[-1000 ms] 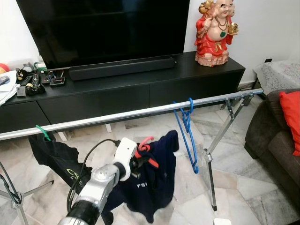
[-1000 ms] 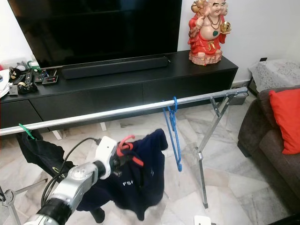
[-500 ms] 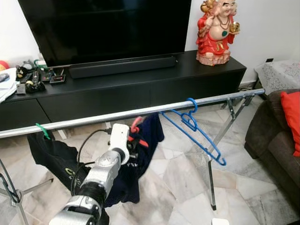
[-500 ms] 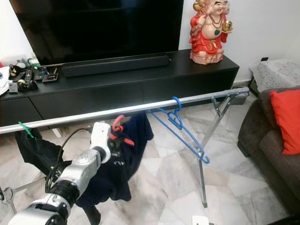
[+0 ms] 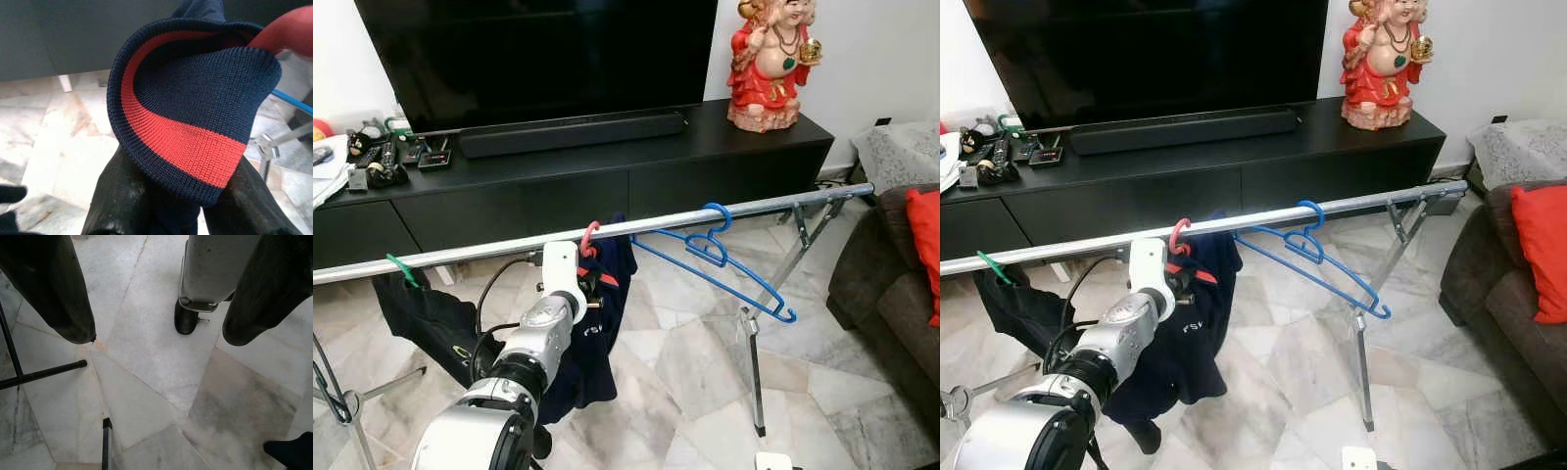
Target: Hang hanger
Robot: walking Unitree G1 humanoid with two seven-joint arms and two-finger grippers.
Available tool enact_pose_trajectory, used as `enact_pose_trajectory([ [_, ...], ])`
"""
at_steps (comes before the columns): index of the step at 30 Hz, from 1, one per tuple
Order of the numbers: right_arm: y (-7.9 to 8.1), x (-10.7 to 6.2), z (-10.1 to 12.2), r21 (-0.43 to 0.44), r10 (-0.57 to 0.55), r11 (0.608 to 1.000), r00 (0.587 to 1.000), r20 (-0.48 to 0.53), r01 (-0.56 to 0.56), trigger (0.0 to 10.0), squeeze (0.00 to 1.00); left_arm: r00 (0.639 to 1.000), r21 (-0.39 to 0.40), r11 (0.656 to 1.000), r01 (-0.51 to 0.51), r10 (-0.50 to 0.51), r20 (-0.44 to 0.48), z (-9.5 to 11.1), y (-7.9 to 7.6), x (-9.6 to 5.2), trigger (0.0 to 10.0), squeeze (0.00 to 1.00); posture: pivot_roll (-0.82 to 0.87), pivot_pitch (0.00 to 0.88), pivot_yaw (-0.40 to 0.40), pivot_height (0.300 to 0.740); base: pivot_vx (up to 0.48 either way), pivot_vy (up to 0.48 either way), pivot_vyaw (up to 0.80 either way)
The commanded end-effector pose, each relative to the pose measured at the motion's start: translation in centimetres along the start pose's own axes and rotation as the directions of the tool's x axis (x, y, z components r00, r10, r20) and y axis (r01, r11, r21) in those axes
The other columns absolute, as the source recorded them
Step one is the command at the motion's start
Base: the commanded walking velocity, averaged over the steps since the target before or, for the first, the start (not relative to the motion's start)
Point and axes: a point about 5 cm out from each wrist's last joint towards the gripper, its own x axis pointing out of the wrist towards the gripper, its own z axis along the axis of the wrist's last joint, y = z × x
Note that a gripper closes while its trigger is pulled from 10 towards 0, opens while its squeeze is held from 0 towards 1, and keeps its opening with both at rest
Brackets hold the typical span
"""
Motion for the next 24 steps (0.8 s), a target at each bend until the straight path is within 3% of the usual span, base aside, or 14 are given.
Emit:
enact_pose_trajectory([
  [1,0.1,0.0,-0.3,0.003,-0.003,1.000,1.000,-0.018,0.003,10.0,0.00,0.999,-0.025,0.999,-0.029,0.030,0.038,1.2,0.2,0.2,10.0,0.00,0.04,0.058,0.017,0.740,0.000,0.000,0.00],
  [9,0.0,0.0,-0.3,0.003,-0.004,1.000,1.000,-0.016,0.004,10.0,0.00,0.989,-0.076,0.986,-0.149,0.149,-0.001,1.3,0.9,0.3,10.0,0.00,0.04,0.054,0.012,0.740,0.000,0.000,0.00],
  [16,0.1,0.0,-0.2,0.008,-0.004,1.000,1.000,-0.015,0.004,10.0,0.00,0.984,-0.108,0.978,-0.179,0.177,-0.028,1.2,0.9,0.4,10.0,0.00,0.04,0.051,0.012,0.740,0.000,0.000,0.00],
  [24,-0.1,0.0,-0.3,0.010,-0.004,1.000,1.000,-0.014,0.005,10.0,0.00,0.986,-0.018,0.995,-0.102,0.098,-0.135,0.1,-0.2,0.5,10.0,0.00,0.05,0.048,0.013,0.740,0.000,0.000,0.00],
])
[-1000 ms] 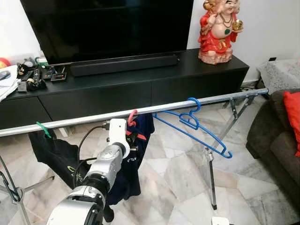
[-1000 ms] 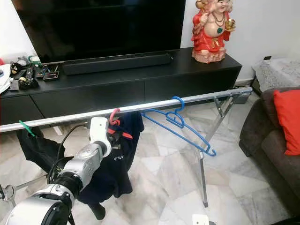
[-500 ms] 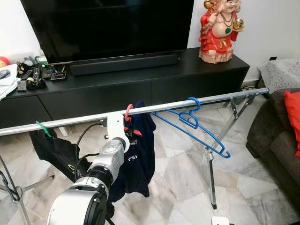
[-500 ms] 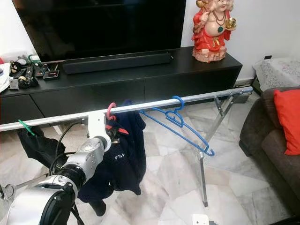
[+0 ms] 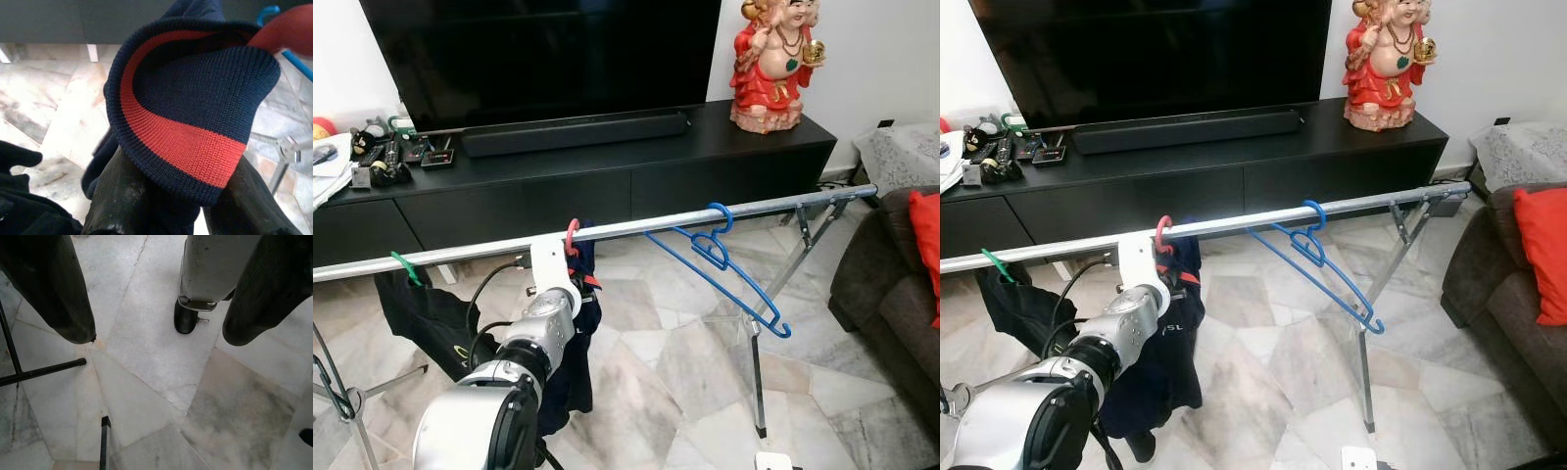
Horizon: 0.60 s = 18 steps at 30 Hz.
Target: Hang hanger
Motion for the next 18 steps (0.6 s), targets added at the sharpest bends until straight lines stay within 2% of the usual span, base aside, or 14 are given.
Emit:
enact_pose_trajectory([
  [1,-0.2,0.0,-0.4,0.008,-0.005,1.000,1.000,-0.015,0.005,10.0,0.00,0.999,0.055,0.998,0.029,-0.027,-0.030,-0.1,-0.4,0.0,10.0,0.00,0.05,0.048,0.013,0.740,0.000,0.000,0.00],
  [5,-0.4,0.0,-0.4,0.012,-0.007,1.000,1.000,-0.015,0.007,10.0,0.00,0.999,0.070,0.997,0.032,-0.030,-0.040,-0.4,-0.4,0.0,10.0,0.00,0.04,0.050,0.019,0.740,0.000,0.000,0.00],
  [10,-0.8,0.0,-0.3,0.017,-0.011,1.000,1.000,-0.016,0.011,10.0,0.00,1.000,0.048,0.999,0.017,-0.016,-0.023,0.1,-0.2,0.0,10.0,0.00,0.05,0.051,0.020,0.740,0.000,0.000,0.00],
  [13,-1.0,0.0,-0.2,0.020,-0.013,1.000,1.000,-0.014,0.013,10.0,0.00,0.999,0.015,0.999,0.040,-0.040,0.016,0.9,-0.6,0.0,10.0,0.00,0.05,0.055,0.022,0.740,0.000,0.000,0.00],
  [18,-0.9,0.0,-0.4,0.020,-0.013,1.000,1.000,-0.017,0.013,10.0,0.00,0.998,0.038,0.998,0.052,-0.053,0.026,1.5,-1.1,0.0,10.0,0.00,0.04,0.058,0.023,0.740,0.000,0.000,0.00],
])
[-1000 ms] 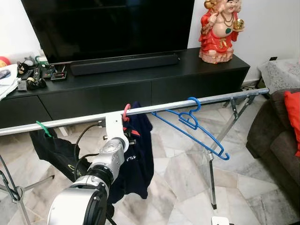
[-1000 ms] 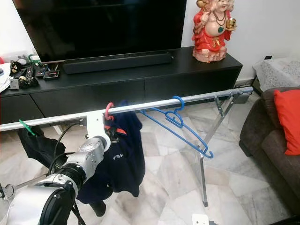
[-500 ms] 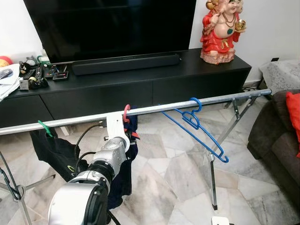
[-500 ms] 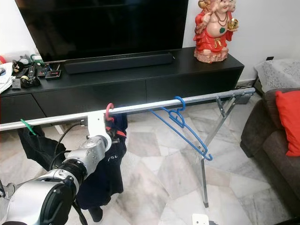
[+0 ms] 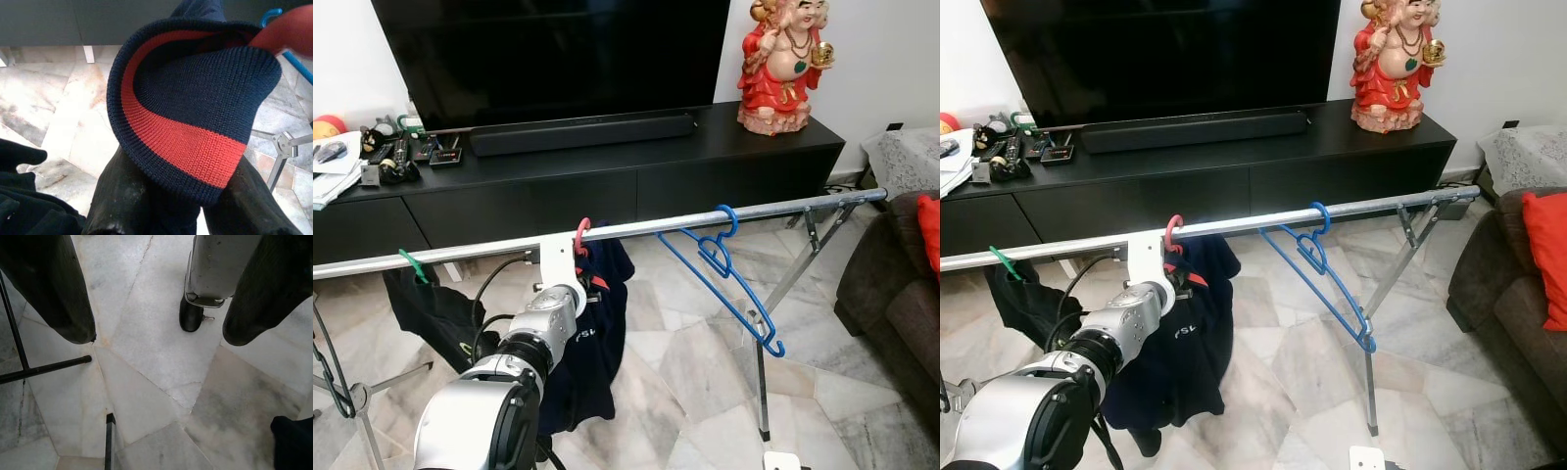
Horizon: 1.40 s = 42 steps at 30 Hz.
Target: Hang hanger
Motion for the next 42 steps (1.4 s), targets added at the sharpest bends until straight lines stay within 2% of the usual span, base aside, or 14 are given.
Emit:
enact_pose_trajectory([
  [1,0.2,-0.1,-0.6,0.017,0.005,1.000,1.000,-0.021,-0.004,10.0,0.00,0.999,0.018,1.000,0.024,-0.025,0.024,1.3,-0.7,0.1,10.0,0.00,0.04,0.058,0.025,0.740,0.000,0.000,0.00],
  [7,0.5,-0.2,-0.9,0.023,0.003,1.000,1.000,-0.026,-0.002,10.0,0.00,1.000,0.045,0.999,0.020,-0.020,0.009,1.5,-0.8,0.1,10.0,0.00,0.03,0.069,0.035,0.740,0.000,0.000,0.00],
  [16,0.3,-0.3,-1.5,0.032,-0.005,0.999,0.999,-0.036,0.006,10.0,0.00,1.000,0.010,1.000,-0.021,0.021,0.010,1.9,-0.7,0.1,10.0,0.00,0.02,0.079,0.041,0.740,0.000,0.000,0.00],
  [24,-1.7,-0.7,-3.2,0.033,-0.027,0.999,0.998,-0.058,0.029,10.0,0.00,0.999,-0.010,1.000,-0.028,0.028,0.028,2.5,-1.6,0.1,10.0,0.00,0.00,0.098,0.035,0.740,0.000,0.000,0.00],
  [27,-0.9,-0.8,-3.6,0.028,-0.025,0.999,0.997,-0.068,0.027,10.0,0.00,0.999,-0.023,0.999,-0.043,0.044,0.023,2.5,-1.5,0.1,10.0,0.00,-0.01,0.117,0.034,0.740,0.000,0.000,0.00],
  [37,-0.4,-1.5,-5.5,0.027,-0.021,0.999,0.995,-0.099,0.024,10.0,0.00,0.998,-0.037,0.997,-0.068,0.069,0.009,2.3,-1.4,0.1,10.0,0.00,-0.01,0.173,0.034,0.740,0.000,0.000,0.00],
  [42,-0.3,-1.9,-6.6,0.025,-0.019,0.999,0.994,-0.104,0.022,10.0,0.00,0.997,-0.059,0.995,-0.078,0.079,0.007,2.6,-1.9,0.0,10.0,0.00,-0.02,0.202,0.026,0.740,0.000,0.000,0.00],
])
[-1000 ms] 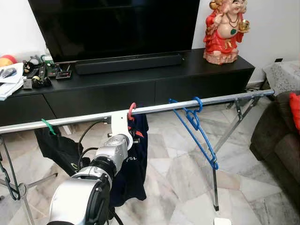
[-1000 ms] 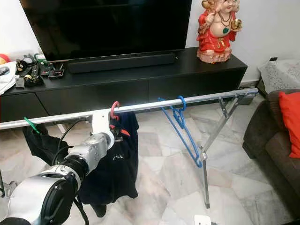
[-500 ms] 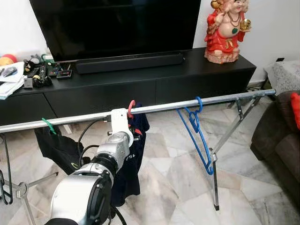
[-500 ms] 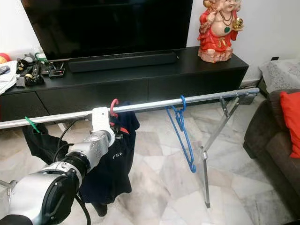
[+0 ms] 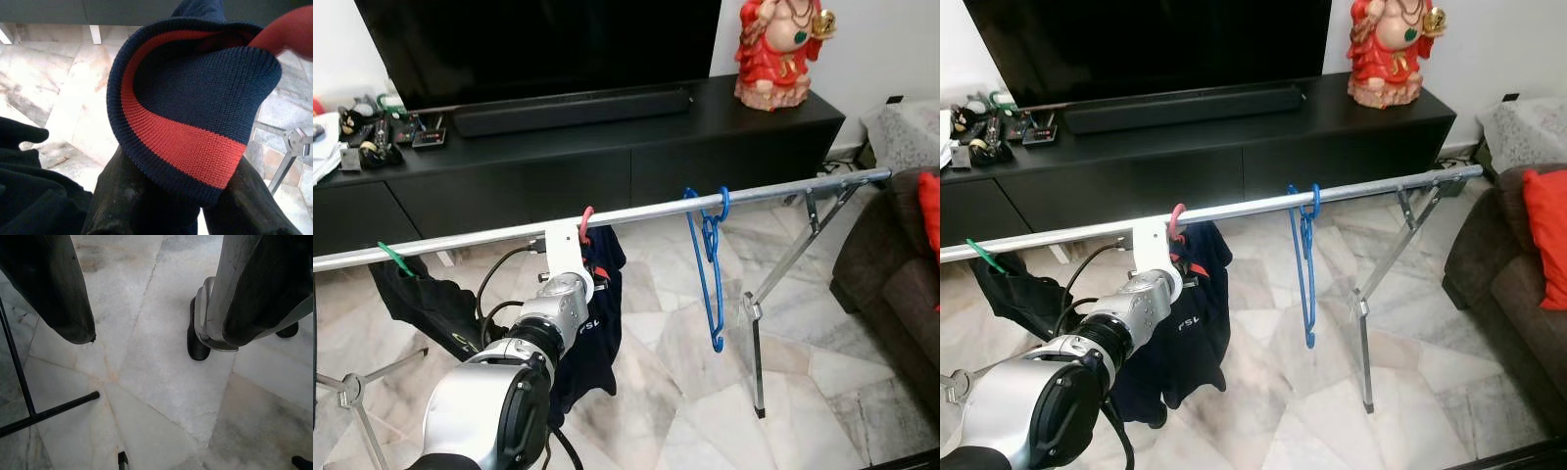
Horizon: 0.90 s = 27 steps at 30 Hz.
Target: Hang hanger
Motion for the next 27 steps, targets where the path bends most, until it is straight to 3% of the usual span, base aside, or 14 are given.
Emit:
enact_pose_trajectory([
  [1,0.2,-0.6,-2.4,-0.008,0.008,1.000,0.997,-0.072,-0.008,10.0,0.00,1.000,-0.016,1.000,-0.001,0.001,0.005,0.8,-0.6,-0.1,10.0,0.00,-0.02,0.202,0.026,0.740,0.000,0.000,0.00],
  [11,0.4,-0.7,-2.4,-0.008,0.010,1.000,0.998,-0.067,-0.011,10.0,0.00,1.000,0.032,0.999,0.025,-0.025,-0.012,-0.1,-0.3,0.0,10.0,0.00,0.00,0.208,0.027,0.740,0.000,0.000,0.00],
  [12,0.4,-0.7,-2.3,-0.008,0.012,1.000,0.998,-0.065,-0.013,10.0,0.00,1.000,0.038,0.999,0.027,-0.026,-0.012,-0.2,-0.1,0.0,10.0,0.07,0.00,0.206,0.028,0.740,0.000,0.000,0.00],
  [13,0.6,-0.6,-2.1,-0.007,0.016,1.000,0.998,-0.063,-0.016,10.0,0.00,0.999,0.048,0.998,0.029,-0.029,-0.014,-0.4,0.2,0.0,10.0,0.73,0.00,0.195,0.032,0.740,0.000,0.000,0.00],
  [15,0.7,-0.6,-2.0,-0.006,0.017,1.000,0.998,-0.061,-0.017,10.0,0.00,0.999,0.050,0.998,0.031,-0.030,-0.016,-0.5,0.3,0.0,10.0,0.73,0.00,0.195,0.032,0.740,0.000,0.000,0.00],
  [16,0.8,-0.5,-1.8,-0.004,0.019,1.000,0.998,-0.058,-0.019,10.0,0.00,0.999,0.058,0.998,0.035,-0.034,-0.022,-0.9,0.4,0.0,10.0,1.00,0.01,0.191,0.034,0.740,0.000,0.000,0.00],
  [27,1.3,0.0,0.0,0.020,0.021,1.000,0.999,-0.024,-0.021,10.0,0.00,0.994,0.095,0.990,0.106,-0.108,0.014,-0.9,0.1,-0.1,10.0,1.00,0.02,0.148,0.042,0.740,0.000,0.000,0.00],
])
